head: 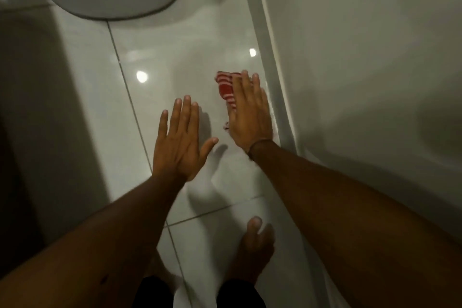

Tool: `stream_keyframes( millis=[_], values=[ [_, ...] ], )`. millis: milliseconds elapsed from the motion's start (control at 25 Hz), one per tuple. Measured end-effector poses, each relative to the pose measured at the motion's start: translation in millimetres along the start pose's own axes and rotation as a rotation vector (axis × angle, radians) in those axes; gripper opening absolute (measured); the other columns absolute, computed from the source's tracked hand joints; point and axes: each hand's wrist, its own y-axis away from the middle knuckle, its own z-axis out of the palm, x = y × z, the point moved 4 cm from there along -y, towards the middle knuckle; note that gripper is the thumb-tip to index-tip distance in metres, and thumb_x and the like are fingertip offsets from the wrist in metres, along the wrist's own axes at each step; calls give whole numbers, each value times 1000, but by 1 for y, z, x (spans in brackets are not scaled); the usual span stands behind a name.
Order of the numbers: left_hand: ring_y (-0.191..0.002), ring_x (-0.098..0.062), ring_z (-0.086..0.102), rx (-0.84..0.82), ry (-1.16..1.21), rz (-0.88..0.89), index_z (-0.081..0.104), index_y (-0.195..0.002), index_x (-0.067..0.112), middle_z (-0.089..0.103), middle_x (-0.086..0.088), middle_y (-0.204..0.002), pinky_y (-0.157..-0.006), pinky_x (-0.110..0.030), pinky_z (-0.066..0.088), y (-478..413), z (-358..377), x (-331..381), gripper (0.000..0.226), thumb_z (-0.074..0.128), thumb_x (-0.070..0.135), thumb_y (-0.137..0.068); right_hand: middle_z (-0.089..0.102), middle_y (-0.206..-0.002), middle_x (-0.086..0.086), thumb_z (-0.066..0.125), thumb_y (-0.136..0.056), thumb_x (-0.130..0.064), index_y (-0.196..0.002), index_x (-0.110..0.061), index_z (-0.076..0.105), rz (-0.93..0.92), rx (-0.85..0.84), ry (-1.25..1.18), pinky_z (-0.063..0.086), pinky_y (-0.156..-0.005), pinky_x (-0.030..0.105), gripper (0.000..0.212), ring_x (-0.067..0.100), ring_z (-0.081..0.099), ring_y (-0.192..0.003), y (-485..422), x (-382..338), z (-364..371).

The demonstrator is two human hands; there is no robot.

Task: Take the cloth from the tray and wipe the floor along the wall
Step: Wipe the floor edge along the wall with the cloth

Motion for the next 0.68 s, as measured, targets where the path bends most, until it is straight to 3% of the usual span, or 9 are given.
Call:
stream_keyframes(
  millis=[120, 280, 480, 680],
  values=[
    [-170, -32, -8, 45, -6, -13, 1, -174, 9, -4, -16, -184, -137, -56, -2, -21, 35, -12, 93, 17, 72, -106, -2, -175, 14, 48, -104, -50, -165, -19, -2, -102, -95, 129, 9, -131, 58, 85, 37, -5, -161, -4, 9, 56],
    [-170, -31, -9, 138, -16, 19, 1, -175, 13, -5, -15, -184, -137, -57, -1, -39, 71, -24, 83, 24, 60, -110, 2, -175, 16, 28, -104, -58, -166, -19, 3, -149, 14, 188, 4, -131, 56, 77, 37, -1, -162, -9, 23, 87],
    [-171, -36, 1, 263, -36, 43, 9, -174, 9, 4, -18, -184, -136, -61, 5, -41, 80, -28, 81, 32, 50, -108, 14, -174, 16, 33, -104, -53, -165, -16, 15, -167, 151, 152, 8, -132, 52, 73, 36, 8, -162, -55, 34, 71],
    [-170, -37, 2, 269, -32, 47, 11, -174, 7, 5, -19, -184, -136, -63, 5, -41, 80, -27, 81, 30, 49, -107, 11, -175, 16, 29, -104, -51, -165, -17, 12, -11, 200, 173, 9, -132, 52, 72, 34, 5, -162, -113, 39, 51]
  ],
)
